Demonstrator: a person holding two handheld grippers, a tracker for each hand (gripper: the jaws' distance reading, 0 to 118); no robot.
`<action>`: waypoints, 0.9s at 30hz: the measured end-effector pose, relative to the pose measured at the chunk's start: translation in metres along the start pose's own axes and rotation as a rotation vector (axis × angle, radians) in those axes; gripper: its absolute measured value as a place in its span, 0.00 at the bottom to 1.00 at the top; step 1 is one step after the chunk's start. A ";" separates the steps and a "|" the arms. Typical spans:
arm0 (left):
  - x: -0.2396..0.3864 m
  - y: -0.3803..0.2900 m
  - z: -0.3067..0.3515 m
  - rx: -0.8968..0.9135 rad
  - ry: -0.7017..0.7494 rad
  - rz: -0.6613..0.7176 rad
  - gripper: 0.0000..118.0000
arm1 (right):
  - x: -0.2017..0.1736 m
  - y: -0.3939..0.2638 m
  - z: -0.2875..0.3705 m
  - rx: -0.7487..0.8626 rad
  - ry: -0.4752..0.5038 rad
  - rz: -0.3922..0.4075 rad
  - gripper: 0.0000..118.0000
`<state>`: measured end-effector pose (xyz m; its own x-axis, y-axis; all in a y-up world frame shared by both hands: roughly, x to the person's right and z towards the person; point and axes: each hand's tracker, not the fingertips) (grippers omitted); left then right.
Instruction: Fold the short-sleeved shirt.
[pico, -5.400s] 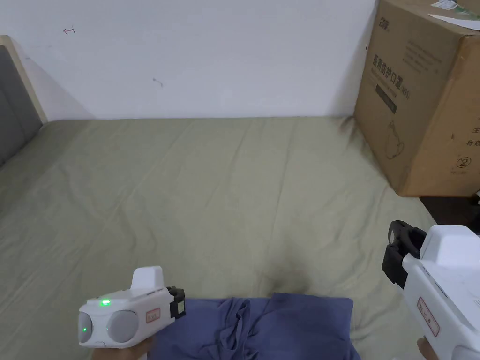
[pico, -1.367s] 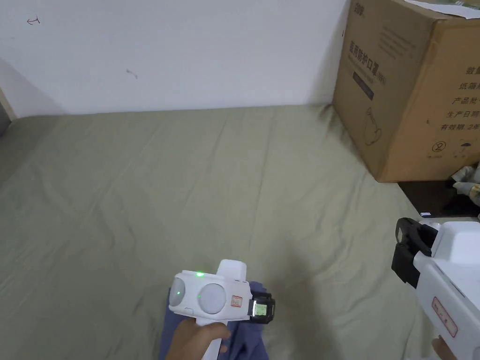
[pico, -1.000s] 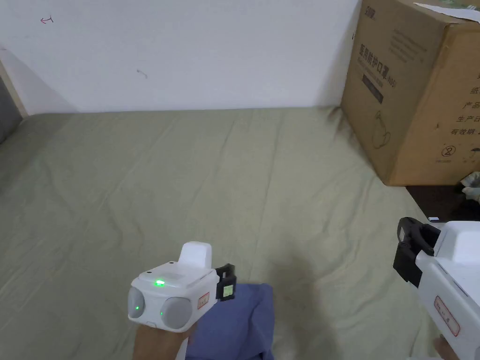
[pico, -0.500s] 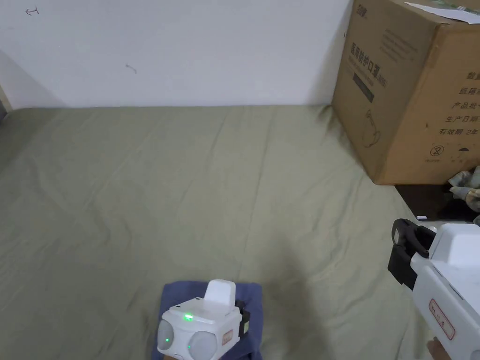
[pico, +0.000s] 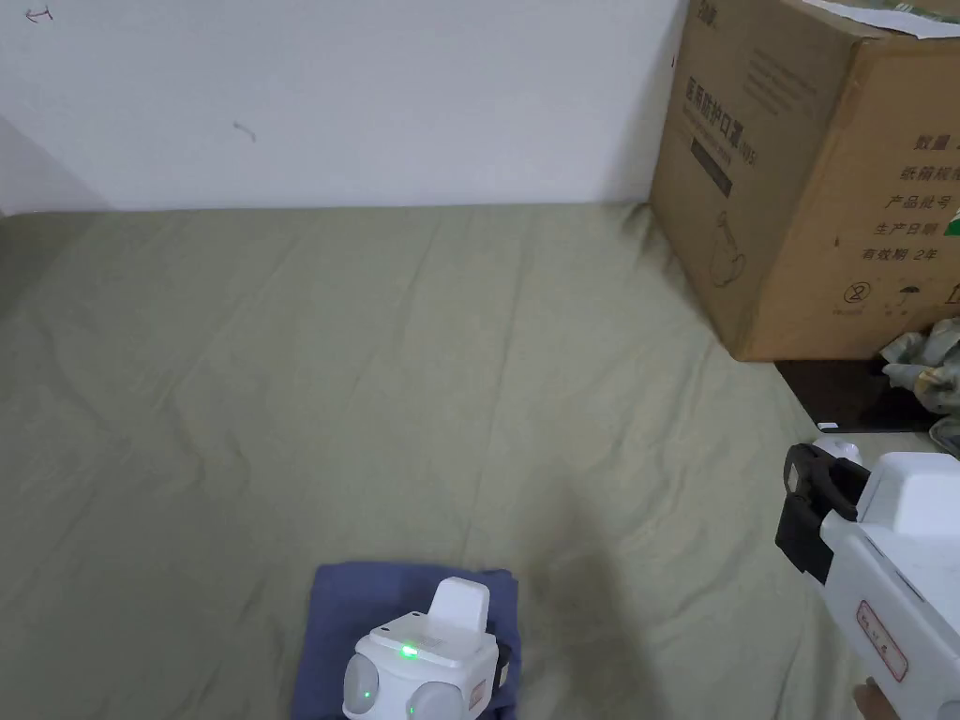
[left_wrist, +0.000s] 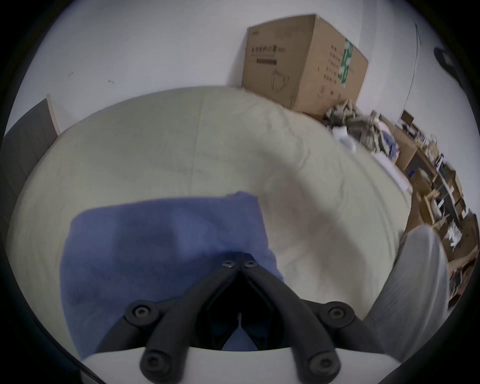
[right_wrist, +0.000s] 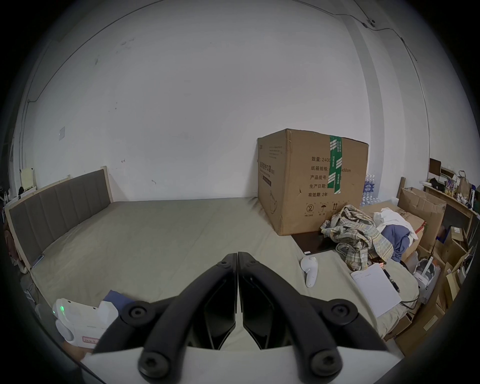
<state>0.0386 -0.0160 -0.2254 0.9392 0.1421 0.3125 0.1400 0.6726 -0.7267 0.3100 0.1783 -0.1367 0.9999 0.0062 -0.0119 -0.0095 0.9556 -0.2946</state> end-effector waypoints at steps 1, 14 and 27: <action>-0.003 0.006 0.009 0.035 -0.012 0.029 0.00 | -0.002 0.002 0.001 0.006 0.004 0.004 0.00; -0.067 0.112 0.154 0.549 0.088 0.015 0.00 | -0.043 0.037 0.003 0.143 0.050 0.002 0.00; -0.132 0.131 0.234 0.728 0.317 -0.038 0.00 | -0.085 0.067 0.001 0.252 0.079 0.031 0.00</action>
<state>-0.1407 0.2230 -0.2186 0.9977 -0.0306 0.0607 0.0367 0.9941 -0.1020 0.2241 0.2425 -0.1545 0.9952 0.0233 -0.0949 -0.0278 0.9986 -0.0460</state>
